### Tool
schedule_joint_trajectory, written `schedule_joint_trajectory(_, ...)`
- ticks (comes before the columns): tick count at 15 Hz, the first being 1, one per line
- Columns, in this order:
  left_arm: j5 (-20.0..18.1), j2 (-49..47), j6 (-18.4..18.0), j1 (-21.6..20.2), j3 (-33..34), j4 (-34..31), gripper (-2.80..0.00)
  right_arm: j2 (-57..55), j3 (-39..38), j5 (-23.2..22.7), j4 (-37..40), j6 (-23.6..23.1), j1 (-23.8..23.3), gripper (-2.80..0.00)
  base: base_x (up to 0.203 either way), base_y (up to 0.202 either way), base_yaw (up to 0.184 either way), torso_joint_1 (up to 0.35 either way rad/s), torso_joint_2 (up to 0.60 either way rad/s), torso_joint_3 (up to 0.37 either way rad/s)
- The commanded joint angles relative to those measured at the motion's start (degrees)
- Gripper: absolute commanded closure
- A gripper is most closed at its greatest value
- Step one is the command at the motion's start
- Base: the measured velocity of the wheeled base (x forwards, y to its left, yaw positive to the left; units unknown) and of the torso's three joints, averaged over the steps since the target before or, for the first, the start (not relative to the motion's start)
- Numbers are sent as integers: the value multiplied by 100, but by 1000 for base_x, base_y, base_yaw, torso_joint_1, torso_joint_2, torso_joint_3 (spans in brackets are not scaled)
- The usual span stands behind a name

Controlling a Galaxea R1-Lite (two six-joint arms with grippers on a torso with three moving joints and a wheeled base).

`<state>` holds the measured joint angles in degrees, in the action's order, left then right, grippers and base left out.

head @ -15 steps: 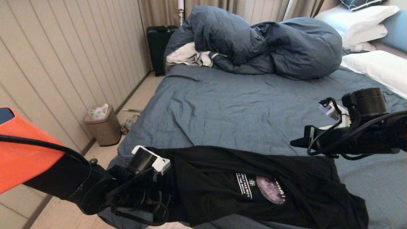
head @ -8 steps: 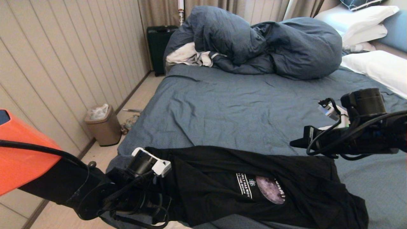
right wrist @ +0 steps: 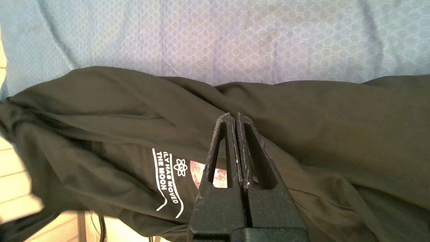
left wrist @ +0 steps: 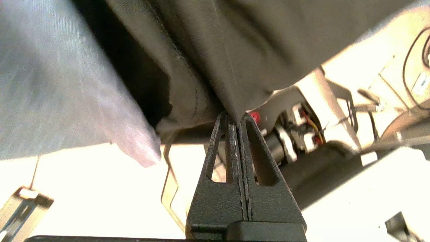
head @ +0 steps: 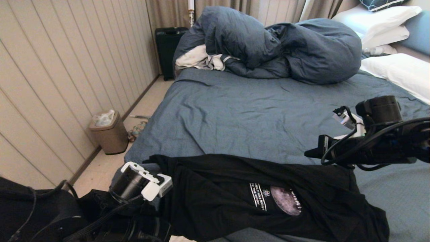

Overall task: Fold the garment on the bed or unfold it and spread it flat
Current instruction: Fold the black T-shirt

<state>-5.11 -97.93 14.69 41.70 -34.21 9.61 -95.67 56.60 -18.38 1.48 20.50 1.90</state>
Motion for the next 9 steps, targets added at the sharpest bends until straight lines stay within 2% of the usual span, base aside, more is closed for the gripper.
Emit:
schedule_joint_trajectory(1,30,667,44,80,67,-243,0,-4,34,-7,2,13,3,0,0,0,0,0,0,0)
schedule_joint_trajectory(6,57,1844,428,345,-151,-1479,0,-259,141,-1,2,19,-17,0,0,0,0,0,0,0)
schedule_joint_trajectory(9,64,2238,550,464,-671,-2230,0,-429,185,1,-1,15,-41,0,0,0,0,0,0,0)
